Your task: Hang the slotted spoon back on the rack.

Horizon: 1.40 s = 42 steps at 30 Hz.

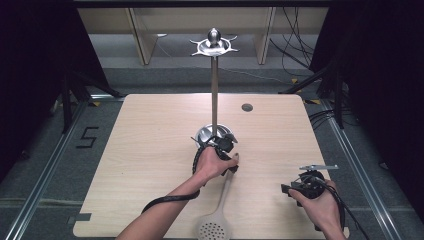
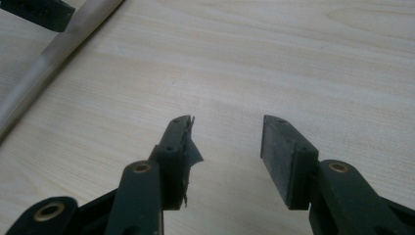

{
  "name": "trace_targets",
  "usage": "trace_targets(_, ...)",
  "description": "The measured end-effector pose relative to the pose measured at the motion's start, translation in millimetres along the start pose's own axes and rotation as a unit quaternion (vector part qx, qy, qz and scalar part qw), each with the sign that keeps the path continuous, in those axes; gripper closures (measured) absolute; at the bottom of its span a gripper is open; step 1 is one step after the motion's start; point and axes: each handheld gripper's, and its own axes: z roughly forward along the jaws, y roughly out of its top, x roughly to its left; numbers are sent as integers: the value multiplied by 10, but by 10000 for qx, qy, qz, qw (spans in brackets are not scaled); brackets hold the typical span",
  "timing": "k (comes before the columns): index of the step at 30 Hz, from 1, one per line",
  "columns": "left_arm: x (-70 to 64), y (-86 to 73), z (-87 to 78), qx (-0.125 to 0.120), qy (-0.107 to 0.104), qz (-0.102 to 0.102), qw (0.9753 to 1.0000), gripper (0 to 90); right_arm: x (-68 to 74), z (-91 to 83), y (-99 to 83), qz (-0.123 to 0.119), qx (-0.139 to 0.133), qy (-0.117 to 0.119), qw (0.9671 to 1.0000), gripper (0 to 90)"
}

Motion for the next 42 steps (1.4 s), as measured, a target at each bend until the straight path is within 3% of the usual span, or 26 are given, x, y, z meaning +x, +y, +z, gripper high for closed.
trace_targets(8, -65, 24, 65, 142, 76, -76, 9998, 474, 2, -13, -25, -12, 0, -21, 10000, 552)
trace_targets(10, -52, 40, 74, 264, 75, 21, 9996, 480, 2, -13, -24, -7, 4, -17, 10000, 552)
trace_targets(14, -66, 46, 95, 338, 88, 1, 9994, 494, 7, -7, -21, 9, 1, 13, 10000, 552)
trace_targets(15, -81, 44, 113, 269, 135, 7, 9995, 496, -1, -1, -22, -83, -52, 9, 10000, 552)
trace_targets(22, -122, 50, 136, 214, 206, 77, 9995, 520, 6, -9, -20, -7, -20, 16, 10000, 552)
trace_targets(23, -122, 54, 136, 256, 230, 111, 9993, 537, -5, -4, -26, -111, -58, -6, 9999, 552)
trace_targets(35, -130, 67, 178, 394, 401, 147, 9983, 596, 8, -4, -22, -24, -7, 30, 10000, 551)
trace_targets(42, -138, 61, 176, 441, 356, 95, 9983, 616, 5, -5, -24, -19, -12, 34, 10000, 550)
